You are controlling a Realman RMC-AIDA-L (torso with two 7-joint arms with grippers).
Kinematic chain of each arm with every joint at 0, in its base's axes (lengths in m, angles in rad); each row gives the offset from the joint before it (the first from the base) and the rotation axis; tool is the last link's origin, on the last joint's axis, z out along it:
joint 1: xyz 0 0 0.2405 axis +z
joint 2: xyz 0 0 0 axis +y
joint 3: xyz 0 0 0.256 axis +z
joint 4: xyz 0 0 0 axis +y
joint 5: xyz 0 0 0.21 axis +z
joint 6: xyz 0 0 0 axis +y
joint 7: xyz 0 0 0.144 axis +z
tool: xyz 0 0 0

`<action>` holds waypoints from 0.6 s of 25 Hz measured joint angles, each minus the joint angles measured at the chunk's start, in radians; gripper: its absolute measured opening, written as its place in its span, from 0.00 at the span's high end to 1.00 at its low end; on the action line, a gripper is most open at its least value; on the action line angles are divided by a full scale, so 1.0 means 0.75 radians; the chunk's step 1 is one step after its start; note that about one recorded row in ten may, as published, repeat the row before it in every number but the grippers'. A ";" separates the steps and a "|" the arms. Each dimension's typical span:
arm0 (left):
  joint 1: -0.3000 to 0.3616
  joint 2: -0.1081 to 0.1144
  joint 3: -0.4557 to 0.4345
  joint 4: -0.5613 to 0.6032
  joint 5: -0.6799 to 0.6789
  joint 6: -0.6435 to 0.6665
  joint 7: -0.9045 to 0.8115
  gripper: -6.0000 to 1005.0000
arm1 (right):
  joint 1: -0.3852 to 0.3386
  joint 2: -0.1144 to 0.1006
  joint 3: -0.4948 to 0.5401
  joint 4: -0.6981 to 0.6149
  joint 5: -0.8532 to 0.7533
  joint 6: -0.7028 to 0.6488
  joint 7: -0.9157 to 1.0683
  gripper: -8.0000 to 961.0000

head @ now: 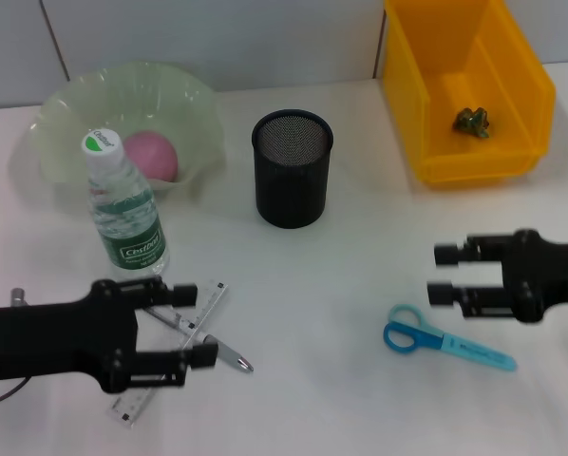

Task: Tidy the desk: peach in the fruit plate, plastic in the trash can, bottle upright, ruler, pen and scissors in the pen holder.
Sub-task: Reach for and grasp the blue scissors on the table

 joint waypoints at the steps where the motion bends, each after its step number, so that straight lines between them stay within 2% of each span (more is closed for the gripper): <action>1: -0.009 0.000 0.020 0.034 0.048 -0.006 -0.017 0.21 | 0.004 -0.001 0.000 -0.035 -0.044 -0.026 0.044 0.35; 4: -0.039 -0.004 0.040 0.062 0.131 -0.019 -0.044 0.21 | 0.008 0.002 -0.004 -0.162 -0.137 -0.093 0.170 0.35; 9: -0.069 -0.010 0.056 0.058 0.138 -0.021 -0.038 0.21 | 0.024 0.034 -0.027 -0.475 -0.283 -0.175 0.458 0.35; 13: -0.081 -0.011 0.057 0.054 0.137 -0.025 -0.031 0.21 | 0.098 0.055 -0.089 -0.684 -0.495 -0.242 0.681 0.35; 14: -0.084 -0.011 0.058 0.053 0.137 -0.026 -0.029 0.21 | 0.149 0.064 -0.130 -0.741 -0.582 -0.279 0.755 0.35; 15: -0.086 -0.011 0.058 0.053 0.137 -0.027 -0.029 0.21 | 0.149 0.064 -0.130 -0.741 -0.582 -0.279 0.755 0.35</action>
